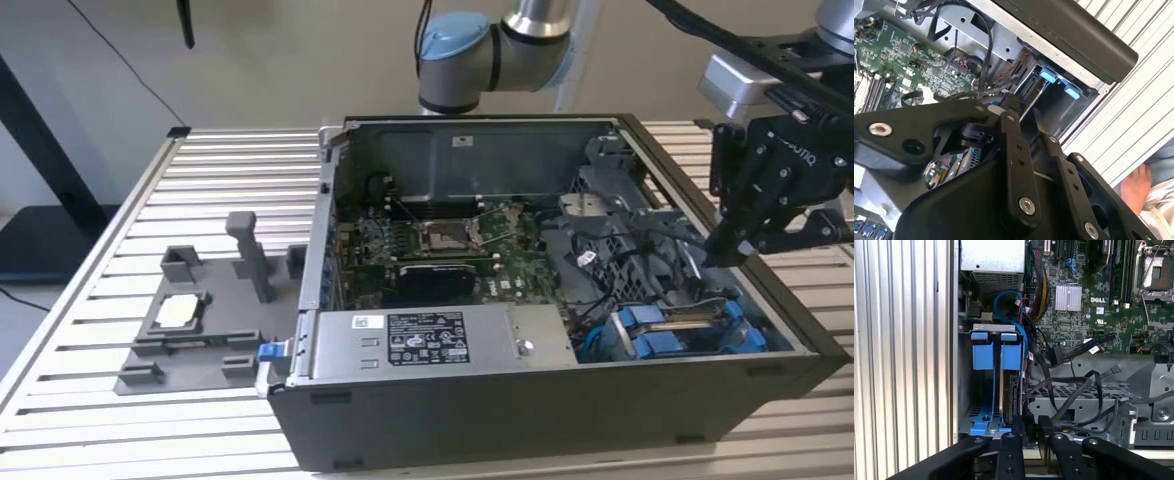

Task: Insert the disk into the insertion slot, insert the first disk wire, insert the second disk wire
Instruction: 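Insert the first disk wire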

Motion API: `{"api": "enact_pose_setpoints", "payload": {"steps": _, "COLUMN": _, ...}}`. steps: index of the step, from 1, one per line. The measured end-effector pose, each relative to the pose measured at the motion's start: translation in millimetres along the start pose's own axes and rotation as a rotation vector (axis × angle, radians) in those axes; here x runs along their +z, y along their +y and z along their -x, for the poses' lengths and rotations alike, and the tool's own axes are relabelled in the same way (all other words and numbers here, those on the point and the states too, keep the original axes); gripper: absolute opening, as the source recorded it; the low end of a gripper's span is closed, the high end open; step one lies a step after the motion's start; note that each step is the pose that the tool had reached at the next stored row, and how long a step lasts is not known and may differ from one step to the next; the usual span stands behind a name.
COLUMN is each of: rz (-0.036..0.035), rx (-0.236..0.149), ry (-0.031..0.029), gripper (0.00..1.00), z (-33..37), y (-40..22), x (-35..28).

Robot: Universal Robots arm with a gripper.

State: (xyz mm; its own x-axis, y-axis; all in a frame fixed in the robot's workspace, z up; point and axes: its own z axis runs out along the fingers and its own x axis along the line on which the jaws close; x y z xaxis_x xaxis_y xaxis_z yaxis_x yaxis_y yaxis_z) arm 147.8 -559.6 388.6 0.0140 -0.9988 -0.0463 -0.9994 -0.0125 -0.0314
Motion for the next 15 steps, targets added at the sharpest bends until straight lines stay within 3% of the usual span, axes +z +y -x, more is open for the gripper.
{"api": "enact_pose_setpoints", "payload": {"steps": 2, "rz": 0.0, "rx": 0.0, "ry": 0.0, "gripper": 0.26, "z": 0.0, "y": 0.0, "x": 0.0}}
{"api": "enact_pose_setpoints", "payload": {"steps": 3, "rz": 0.0, "rx": 0.0, "ry": 0.0, "gripper": 0.2, "z": 0.0, "y": 0.0, "x": 0.0}}
{"api": "enact_pose_setpoints", "payload": {"steps": 13, "rz": 0.0001, "rx": 0.0, "ry": 0.0, "gripper": 0.19, "z": 0.0, "y": 0.0, "x": 0.0}}
{"api": "enact_pose_setpoints", "payload": {"steps": 15, "rz": 0.0069, "rx": 0.0, "ry": 0.0056, "gripper": 0.19, "z": 0.1, "y": -0.2, "x": 0.4}}
